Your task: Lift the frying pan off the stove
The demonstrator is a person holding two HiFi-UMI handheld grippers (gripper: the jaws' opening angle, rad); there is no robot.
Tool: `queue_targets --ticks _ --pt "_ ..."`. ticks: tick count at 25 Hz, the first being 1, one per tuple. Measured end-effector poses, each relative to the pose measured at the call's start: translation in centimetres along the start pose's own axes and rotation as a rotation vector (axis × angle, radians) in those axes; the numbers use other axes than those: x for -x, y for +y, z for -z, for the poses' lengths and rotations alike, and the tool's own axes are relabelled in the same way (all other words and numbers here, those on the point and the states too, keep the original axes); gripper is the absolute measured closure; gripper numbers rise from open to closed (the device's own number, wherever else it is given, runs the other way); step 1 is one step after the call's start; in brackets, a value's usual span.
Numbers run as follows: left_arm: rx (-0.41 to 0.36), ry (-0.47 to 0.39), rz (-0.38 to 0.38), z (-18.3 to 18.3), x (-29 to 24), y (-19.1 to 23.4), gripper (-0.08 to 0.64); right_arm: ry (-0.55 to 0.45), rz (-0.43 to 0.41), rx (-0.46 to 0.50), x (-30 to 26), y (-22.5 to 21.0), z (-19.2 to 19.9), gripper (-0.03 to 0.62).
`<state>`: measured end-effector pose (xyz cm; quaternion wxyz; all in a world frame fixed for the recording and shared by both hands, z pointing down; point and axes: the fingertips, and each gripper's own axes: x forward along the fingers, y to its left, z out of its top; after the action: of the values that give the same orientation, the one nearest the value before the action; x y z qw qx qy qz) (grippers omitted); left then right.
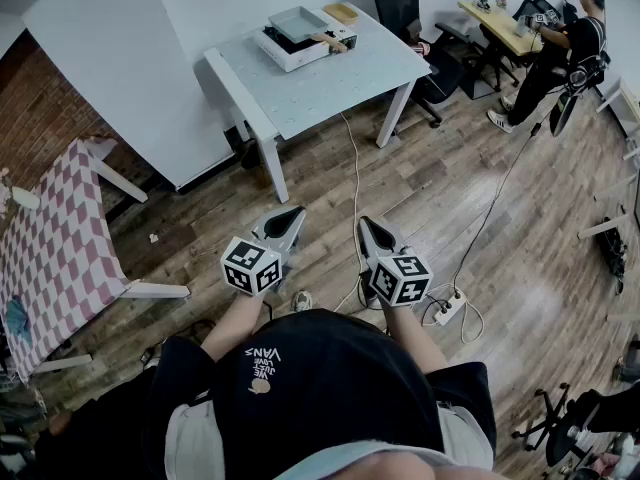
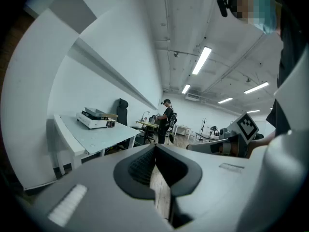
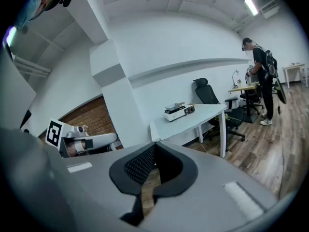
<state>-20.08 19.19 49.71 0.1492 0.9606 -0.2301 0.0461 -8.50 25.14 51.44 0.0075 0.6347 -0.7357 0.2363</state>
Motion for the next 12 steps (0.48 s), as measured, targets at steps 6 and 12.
queue_targets --ticks 6,12 --pt "0.042 -0.034 0.049 -1.3 -0.1 3.4 0.423 -0.043 0.020 -0.028 -4.0 0.6 -1.9 0.513" --pt "0.118 -0.041 0.059 -1.6 -1.3 6.5 0.359 -0.037 -0.006 -0.083 -6.2 1.1 -2.6 0.411"
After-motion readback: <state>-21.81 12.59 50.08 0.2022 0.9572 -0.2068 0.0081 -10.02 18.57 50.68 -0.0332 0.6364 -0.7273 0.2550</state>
